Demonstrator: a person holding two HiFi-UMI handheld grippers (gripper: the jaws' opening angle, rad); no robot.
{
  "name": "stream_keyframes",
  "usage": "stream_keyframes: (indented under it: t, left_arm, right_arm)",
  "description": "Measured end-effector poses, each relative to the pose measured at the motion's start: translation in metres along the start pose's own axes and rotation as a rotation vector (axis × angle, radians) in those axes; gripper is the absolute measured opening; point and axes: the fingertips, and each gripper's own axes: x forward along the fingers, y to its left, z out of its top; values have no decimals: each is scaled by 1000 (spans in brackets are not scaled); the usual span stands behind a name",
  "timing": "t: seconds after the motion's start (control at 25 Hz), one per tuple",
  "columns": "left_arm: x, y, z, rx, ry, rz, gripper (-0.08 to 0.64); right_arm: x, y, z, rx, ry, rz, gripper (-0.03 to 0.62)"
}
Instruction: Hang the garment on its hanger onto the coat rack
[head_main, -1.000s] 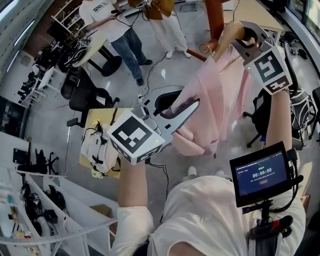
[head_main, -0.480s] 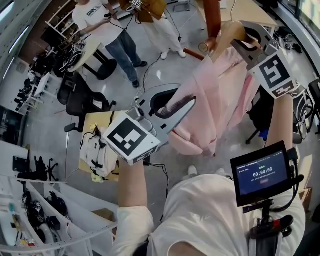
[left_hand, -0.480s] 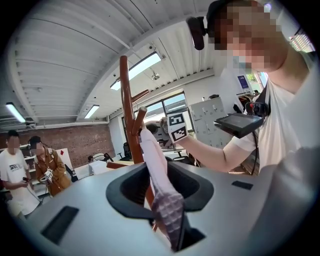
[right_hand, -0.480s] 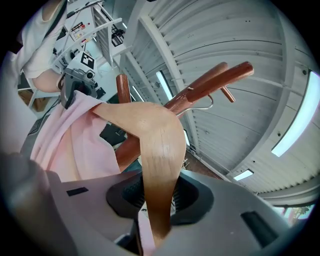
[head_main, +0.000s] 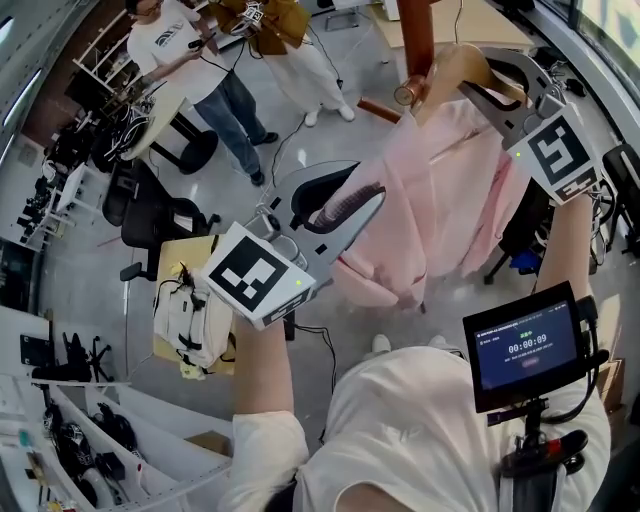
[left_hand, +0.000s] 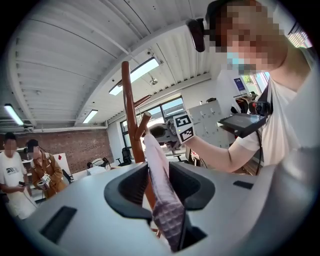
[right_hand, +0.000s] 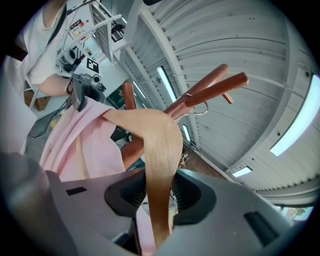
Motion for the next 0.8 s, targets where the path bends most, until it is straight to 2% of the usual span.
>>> stream_keyframes:
  t: [0.12, 0.56, 0.8]
  left_arm:
    - [3, 3, 4, -5, -23, 0, 126]
    - [-4, 3, 9, -3, -79, -46, 126]
    - [-6, -1, 11, -39, -135, -78, 126]
  right_arm:
    - [-6, -5, -5, 9, 15, -17, 150]
    - [-37, -3, -7, 50, 35, -129, 149]
    - [-57, 11, -4, 75, 29, -181, 149]
